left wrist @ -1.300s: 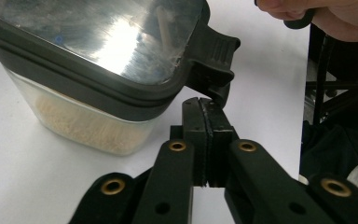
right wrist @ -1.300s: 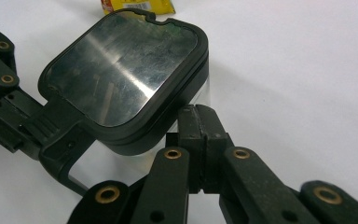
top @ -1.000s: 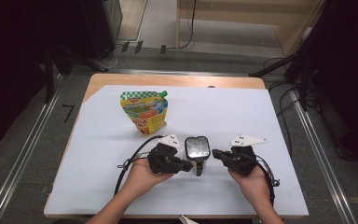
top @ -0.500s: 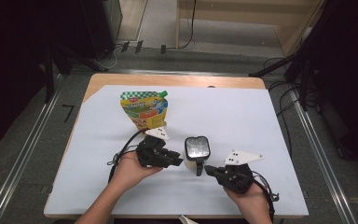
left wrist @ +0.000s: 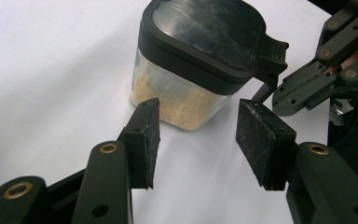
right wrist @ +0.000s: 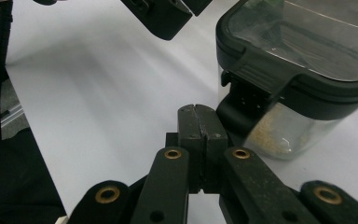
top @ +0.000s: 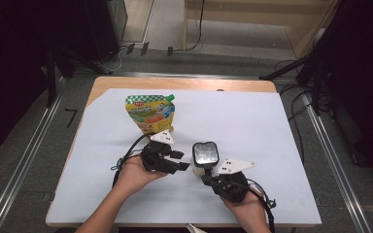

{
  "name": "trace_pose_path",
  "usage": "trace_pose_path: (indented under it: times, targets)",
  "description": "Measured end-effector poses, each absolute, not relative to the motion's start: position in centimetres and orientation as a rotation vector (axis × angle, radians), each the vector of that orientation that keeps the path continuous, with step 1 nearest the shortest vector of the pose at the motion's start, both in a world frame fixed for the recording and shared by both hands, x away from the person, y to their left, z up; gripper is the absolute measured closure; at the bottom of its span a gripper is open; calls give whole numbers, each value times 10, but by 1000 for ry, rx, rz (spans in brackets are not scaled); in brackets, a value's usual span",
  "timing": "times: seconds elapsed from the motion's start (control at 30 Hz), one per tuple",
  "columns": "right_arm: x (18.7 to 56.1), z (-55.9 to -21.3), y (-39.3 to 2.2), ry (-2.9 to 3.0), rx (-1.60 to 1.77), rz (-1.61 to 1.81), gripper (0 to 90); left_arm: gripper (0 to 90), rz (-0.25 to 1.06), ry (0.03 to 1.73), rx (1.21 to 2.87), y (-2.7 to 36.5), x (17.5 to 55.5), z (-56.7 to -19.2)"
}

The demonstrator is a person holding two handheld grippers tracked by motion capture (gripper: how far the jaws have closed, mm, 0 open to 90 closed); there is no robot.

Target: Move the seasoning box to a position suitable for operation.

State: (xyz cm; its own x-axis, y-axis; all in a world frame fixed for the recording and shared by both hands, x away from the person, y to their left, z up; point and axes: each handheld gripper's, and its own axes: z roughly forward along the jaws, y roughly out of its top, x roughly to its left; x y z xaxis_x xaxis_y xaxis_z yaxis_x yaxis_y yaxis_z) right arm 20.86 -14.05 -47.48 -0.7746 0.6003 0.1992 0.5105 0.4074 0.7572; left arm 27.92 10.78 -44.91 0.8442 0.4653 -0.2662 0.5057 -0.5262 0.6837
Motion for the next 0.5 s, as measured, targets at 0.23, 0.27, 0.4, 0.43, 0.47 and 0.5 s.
trace_pose_path:
  times: [0.23,0.27,0.4,0.43,0.47,0.5]
  targets:
    - [210,-478,-137,2553,996,1291,900,500,-98,707,2195,112,282,-451]
    - [210,-478,-138,2554,997,1292,900,500,-98,707,2195,112,282,-451]
    - [210,-477,-140,2554,1011,1286,900,496,-93,716,2193,113,283,-451]
    - [210,-477,-141,2554,1011,1284,900,495,-94,716,2193,113,283,-452]
    - [210,-477,-141,2556,1015,1284,900,493,-93,716,2194,113,283,-452]
    - [211,-477,-142,2555,1012,1280,900,491,-93,716,2194,113,283,-452]
